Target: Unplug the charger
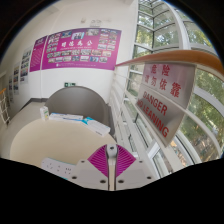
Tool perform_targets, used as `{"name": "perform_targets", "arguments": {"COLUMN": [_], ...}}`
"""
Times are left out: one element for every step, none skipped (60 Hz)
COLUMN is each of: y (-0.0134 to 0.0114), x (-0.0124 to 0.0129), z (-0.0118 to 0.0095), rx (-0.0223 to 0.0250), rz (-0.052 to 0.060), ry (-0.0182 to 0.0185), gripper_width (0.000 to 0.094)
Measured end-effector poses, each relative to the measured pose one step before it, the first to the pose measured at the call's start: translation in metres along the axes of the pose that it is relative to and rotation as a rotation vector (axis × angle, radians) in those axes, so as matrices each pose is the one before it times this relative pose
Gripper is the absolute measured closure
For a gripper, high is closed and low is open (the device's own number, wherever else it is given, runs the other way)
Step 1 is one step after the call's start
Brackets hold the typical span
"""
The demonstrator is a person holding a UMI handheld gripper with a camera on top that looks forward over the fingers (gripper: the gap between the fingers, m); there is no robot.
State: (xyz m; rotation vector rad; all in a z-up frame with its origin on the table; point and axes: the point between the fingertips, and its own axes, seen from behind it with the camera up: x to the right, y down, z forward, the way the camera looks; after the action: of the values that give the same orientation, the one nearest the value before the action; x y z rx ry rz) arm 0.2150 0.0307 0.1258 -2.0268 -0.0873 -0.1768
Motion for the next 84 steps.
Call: {"name": "perform_targets", "arguments": {"y": [0.0128,0.01218,0.01726,0.01183,0.01094,0.01112,0.00565,0.00455,0.00403,0.00387,0.00345,-0.00002,0.00687,0.00223,0.00129,0.00073,-0.00256,0.00087,0.00041,0.00003,-0.00023,-0.00053,-0.00076,-0.00108,-0.00389,-0.00098,-0.00187,-0.00154,-0.00164,-0.00182,-0.00175,-0.00156,-0.00167,-0.00155,-0.00162,-0.00238,-0.00241,-0.00126,-0.0014,-0.00136,-0.00108,-0.00113,-0.00113,-0.00087,-0.00092,-0.00116,-0.00089,-0.00057,-0.00099,-0.00089,-0.0011,-0.00142,-0.00156,-0.00114,-0.00127,-0.0013,-0.00105,-0.00073,-0.00028,-0.0004,0.00017,0.00007,0.0006,0.00097,0.00262,0.00128,0.00085,0.0009,0.00107,0.00105,0.00278,0.00097,0.00103,0.0013,0.0012,0.00139,0.00093,0.00065,0.0004,0.00045,0.00051,0.00072,0.00029,0.00023], "x": [-0.00072,-0.0009,-0.00261,-0.00082,-0.0006,-0.00384,0.00271,-0.00075,-0.00075,-0.00001,0.00033,-0.00347,0.00298,0.00031,-0.00052,-0.00057,-0.00076,-0.00126,-0.00045,-0.00092,-0.00117,-0.00136,-0.00059,0.00051,-0.00041,0.00037,-0.00084,0.00035,-0.00033,-0.00052,-0.00054,-0.00025,-0.00014,-0.00047,-0.00057,-0.00026,0.00021,-0.00125,-0.00124,-0.00033,-0.00024,-0.00034,-0.00192,-0.00136,-0.00131,-0.00152,-0.00185,-0.00166,-0.0017,-0.00205,-0.00231,-0.00238,-0.00226,-0.00346,-0.00298,-0.00291,-0.00279,-0.00272,-0.00269,-0.00214,-0.00245,-0.00286,-0.00221,-0.00163,-0.00128,-0.0017,-0.00155,-0.00139,-0.00104,-0.00104,-0.00024,-0.0012,-0.00095,-0.00102,-0.00138,-0.0015,-0.00114,-0.00124,-0.00099,-0.00119,-0.00082,-0.00029,-0.00016,-0.00039], "z": [0.00362,0.00405,0.00385,0.00388,0.00372,0.00235,0.00666,0.00299,0.00265,0.0028,0.00264,-0.00337,0.00769,0.0025,0.00226,0.00205,-0.00023,0.0008,0.00097,0.00108,0.00078,0.00079,0.00058,0.00034,-0.00185,-0.00034,-0.00072,-0.00055,-0.00107,-0.00108,-0.0012,-0.0013,-0.00153,-0.00183,-0.00197,-0.00384,-0.00183,-0.0021,-0.00327,-0.00353,-0.00399,-0.00406,-0.00657,-0.00459,-0.0052,-0.00574,-0.00608,-0.00729,-0.00679,-0.00738,-0.00775,-0.00838,-0.00857,-0.00976,-0.00908,-0.00951,-0.00953,-0.00984,-0.00993,-0.00937,-0.0096,-0.00986,-0.00992,-0.00972,-0.01004,-0.01037,-0.0094,-0.00928,-0.00918,-0.00897,-0.00998,-0.00823,-0.00789,-0.0077,-0.00751,-0.00639,-0.00629,-0.00614,-0.00612,-0.00567,-0.00525,-0.00483,-0.0043,-0.00398], "rx": [-0.02874,-0.02598,-0.02721,-0.02716,-0.02494,-0.0192,-0.00559,-0.00765,-0.00676,-0.00796,-0.00849,-0.01695,0.00081,-0.00389,-0.00229,-0.00086,-0.00331,0.00083,0.00031,0.00047,-0.0003,-0.00051,-0.00027,0.0009,-0.00064,0.00305,0.00266,0.00457,0.00541,0.005,0.00421,0.00369,0.00404,0.00452,0.00402,0.00112,0.00433,0.00467,0.00425,0.00345,0.00235,0.00291,0.0019,0.00302,0.0028,0.00286,0.00312,0.00318,0.00282,0.00314,0.00381,0.00504,0.00554,0.00622,0.00571,0.00516,0.00417,0.00243,0.00061,-0.00076,-0.00153,-0.00106,-0.00164,-0.00322,-0.00235,-0.00298,-0.00134,-0.00045,-0.00058,-0.00091,-0.00062,-0.00095,-0.00145,-0.00073,-0.00075,-0.00097,0.00005,0.00157,0.00259,0.00291,0.00207,0.0021,0.00252,0.00277], "rz": [-0.0084,-0.0061,-0.0031,0.0001,0.0034,0.0071,0.0075,0.0095,0.0076,0.005,0.0037,0.0058,0.0013,0.0022,0.001,0.0018,0.0027,0.0034,0.0034,0.0031,0.0023,0.0029,0.0028,0.0017,-0.0006,-0.0027,-0.0037,-0.0062,-0.0062,-0.0052,-0.0047,-0.0039,-0.0034,-0.0036,-0.0028,-0.0024,-0.0026,-0.0025,-0.0018,-0.0008,0.0,0.0006,0.0018,0.0021,0.0025,0.0025,0.0025,0.0013,0.0012,0.0005,0.0004,0.0004,0.0009,0.0001,0.0005,0.0002,0.0003,0.001,0.0015,0.0014,0.0011,0.0008,0.001,0.0013,0.0011,0.0014,0.002,0.0021,0.0016,0.0012,0.0009,0.0016,0.0014,0.0018,0.0026,0.0028,0.0026,0.0015,0.0007,0.0007,0.0005,-0.0003,-0.0017,-0.0018], "ry": [-0.00593,-0.00594,-0.00474,-0.00451,-0.00482,-0.00675,-0.00931,-0.00895,-0.0077,-0.00549,-0.00353,-0.00217,-0.00155,-0.00256,-0.00428,-0.00556,-0.00668,-0.00541,-0.00566,-0.00567,-0.00723,-0.0073,-0.00411,0.00053,-0.00212,-0.00052,0.00142,0.0012,-0.00015,-0.00098,-0.0012,0.00062,0.00158,0.00107,0.00055,-0.00052,-0.00026,-0.00005,-0.00058,0.00229,0.00308,0.0032,0.00144,0.00211,0.00189,0.00122,0.00078,0.00171,0.00163,0.00176,0.002,0.00201,0.00309,0.0022,0.00198,0.00161,0.0027,0.00453,0.00603,0.00538,0.00456,0.00401,0.00567,0.00805,0.00871,0.0079,0.00705,0.00689,0.00723,0.00648,0.00569,0.00424,0.00319,0.00238,0.00172,0.00132,-0.00127,-0.00098,-0.00069,-0.00035,0.00075,0.0016,0.00176,0.00161], "gripper_width": [0.0875,0.087,0.0868,0.0865,0.0861,0.0859,0.0855,0.0849,0.0842,0.083,0.0821,0.0811,0.0804,0.0797,0.079,0.0783,0.0764,0.073,0.0686,0.0644,0.0609,0.0586,0.0571,0.0554,0.0531,0.0496,0.0456,0.0416,0.0375,0.0335,0.0296,0.0259,0.0224,0.0187,0.0151,0.012,0.0092,0.0072,0.0067,0.0072,0.0077,0.008,0.0078,0.0077,0.0075,0.0072,0.0076,0.0075,0.0077,0.0078,0.0076,0.0076,0.0075,0.0075,0.0076,0.0077,0.0079,0.0078,0.0078,0.0079,0.0081,0.008,0.0081,0.008,0.0079,0.008,0.008,0.008,0.0079,0.008,0.0081,0.0082,0.0081,0.0081,0.0082,0.0081,0.008,0.008,0.0082,0.0082,0.0082,0.0082,0.008,0.008]}}
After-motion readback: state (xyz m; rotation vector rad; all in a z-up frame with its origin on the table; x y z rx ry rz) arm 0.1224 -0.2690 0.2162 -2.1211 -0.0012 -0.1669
